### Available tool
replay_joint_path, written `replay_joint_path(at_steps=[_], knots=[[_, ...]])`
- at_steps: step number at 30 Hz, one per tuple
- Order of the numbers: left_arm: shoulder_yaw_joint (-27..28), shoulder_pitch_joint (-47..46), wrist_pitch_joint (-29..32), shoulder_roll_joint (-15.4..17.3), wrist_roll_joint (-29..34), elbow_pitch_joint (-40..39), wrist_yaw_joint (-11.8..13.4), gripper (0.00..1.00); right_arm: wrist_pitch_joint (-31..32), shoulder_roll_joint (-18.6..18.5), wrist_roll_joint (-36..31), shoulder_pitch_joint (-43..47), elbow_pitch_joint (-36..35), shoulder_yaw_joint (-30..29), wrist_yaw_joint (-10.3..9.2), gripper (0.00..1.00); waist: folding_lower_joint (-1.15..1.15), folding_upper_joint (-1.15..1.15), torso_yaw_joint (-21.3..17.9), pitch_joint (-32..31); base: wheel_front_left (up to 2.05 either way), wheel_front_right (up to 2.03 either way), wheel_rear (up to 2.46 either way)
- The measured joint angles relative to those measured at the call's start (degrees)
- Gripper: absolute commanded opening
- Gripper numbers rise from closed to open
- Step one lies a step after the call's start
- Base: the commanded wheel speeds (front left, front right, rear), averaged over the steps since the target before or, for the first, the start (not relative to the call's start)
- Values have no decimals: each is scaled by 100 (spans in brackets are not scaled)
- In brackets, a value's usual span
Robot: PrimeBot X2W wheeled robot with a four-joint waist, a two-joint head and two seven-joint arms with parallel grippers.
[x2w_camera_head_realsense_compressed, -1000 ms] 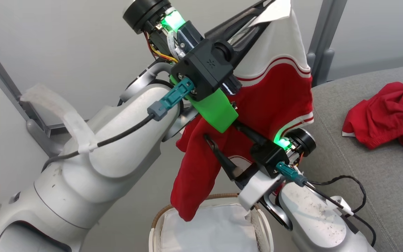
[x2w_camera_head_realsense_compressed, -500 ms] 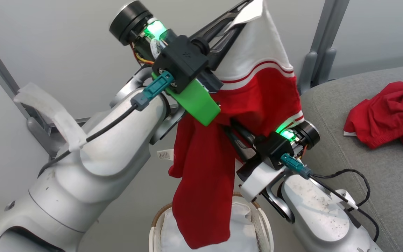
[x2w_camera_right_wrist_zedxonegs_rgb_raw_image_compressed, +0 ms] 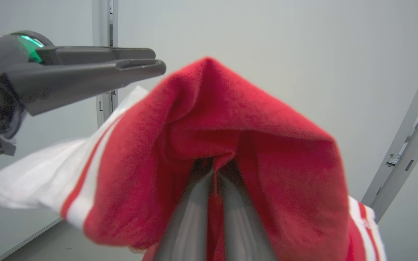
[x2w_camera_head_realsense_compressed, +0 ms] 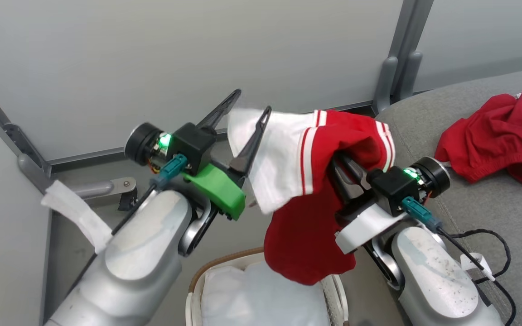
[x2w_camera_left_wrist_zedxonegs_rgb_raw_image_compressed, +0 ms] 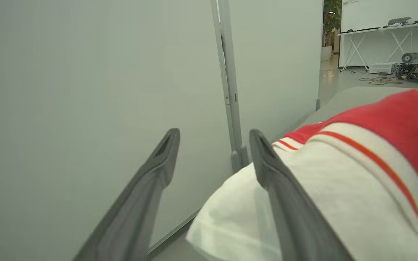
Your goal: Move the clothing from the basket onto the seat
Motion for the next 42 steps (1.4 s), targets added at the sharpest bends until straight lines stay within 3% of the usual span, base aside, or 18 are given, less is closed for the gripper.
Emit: replay_joint_path(at_steps=[13,25,31,42], knots=[[682,1814,-8,-524,391,-111,-40,100,0,0,-185,312,-180,-651,0,0,0,0,-107,119,0,0,0],[1004,2360,-8,-761,783,-215,-210,100,0,1,-270,326,-214,-939,0,0,0,0,-299,223,0,0,0],[1100,2444,-8,-780,936,-294,-255,100,0,2,-315,336,-244,-1166,0,0,0,0,-646,286,0,0,0],[1106,2447,-8,-798,1161,-303,-288,100,0,-4,-323,398,-298,-1492,0,0,0,0,-1686,516,0,0,0]])
